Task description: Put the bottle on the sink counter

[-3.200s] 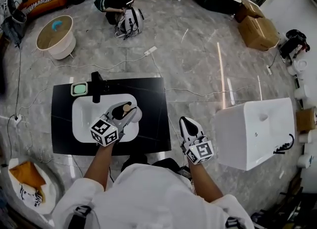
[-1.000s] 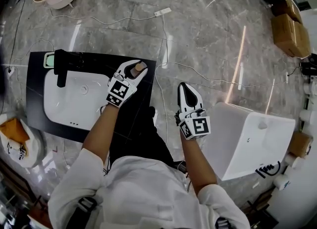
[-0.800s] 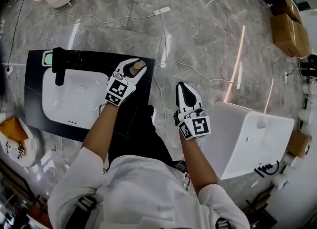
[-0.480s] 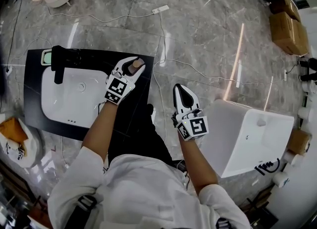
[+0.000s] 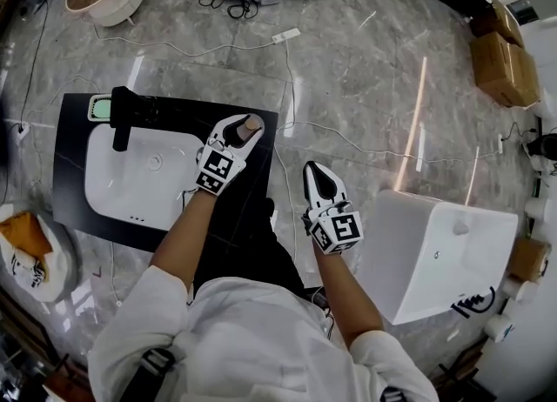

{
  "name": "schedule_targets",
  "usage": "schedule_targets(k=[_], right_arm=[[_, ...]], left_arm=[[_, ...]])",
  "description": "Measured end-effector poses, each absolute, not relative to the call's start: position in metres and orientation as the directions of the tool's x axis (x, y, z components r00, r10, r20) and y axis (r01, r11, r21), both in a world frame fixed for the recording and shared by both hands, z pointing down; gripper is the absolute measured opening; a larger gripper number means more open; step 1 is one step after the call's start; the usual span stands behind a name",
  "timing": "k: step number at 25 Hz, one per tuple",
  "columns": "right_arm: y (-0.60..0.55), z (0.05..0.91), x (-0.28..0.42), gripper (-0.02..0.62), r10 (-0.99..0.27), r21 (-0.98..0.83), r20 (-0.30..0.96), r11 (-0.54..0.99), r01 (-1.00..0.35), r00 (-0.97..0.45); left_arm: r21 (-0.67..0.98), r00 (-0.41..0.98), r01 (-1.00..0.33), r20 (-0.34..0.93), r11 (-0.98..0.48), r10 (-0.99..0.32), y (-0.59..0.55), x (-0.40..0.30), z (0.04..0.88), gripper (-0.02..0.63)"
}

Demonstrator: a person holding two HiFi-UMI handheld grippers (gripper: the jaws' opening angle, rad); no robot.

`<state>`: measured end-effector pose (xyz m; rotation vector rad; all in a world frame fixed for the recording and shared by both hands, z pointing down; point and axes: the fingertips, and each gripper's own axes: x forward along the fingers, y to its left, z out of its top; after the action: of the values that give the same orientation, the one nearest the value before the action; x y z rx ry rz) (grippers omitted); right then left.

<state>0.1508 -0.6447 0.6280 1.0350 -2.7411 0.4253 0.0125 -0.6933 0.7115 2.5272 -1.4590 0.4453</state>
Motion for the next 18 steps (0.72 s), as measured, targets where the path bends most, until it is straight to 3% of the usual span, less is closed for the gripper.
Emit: schedule_targets(k=[8,18], right_arm=[[-0.615,0.598,0.117,0.015,-0.626,-0.204,0.243,0.714,-0.670,-0.741],[-0.549,0.551,0.062,0.015,-0.694,-0.130,0.143,0.693,-0.709,-0.705]], left_arm=[[0.130,0.439,-0.898,0.323,-0.420,-0.838,-0.593,-0.038,0.658,0.155],[0.000,0.454,-0.890,0.084,-0.456,-0.887,-0.475,-0.121,0.533,0.023]])
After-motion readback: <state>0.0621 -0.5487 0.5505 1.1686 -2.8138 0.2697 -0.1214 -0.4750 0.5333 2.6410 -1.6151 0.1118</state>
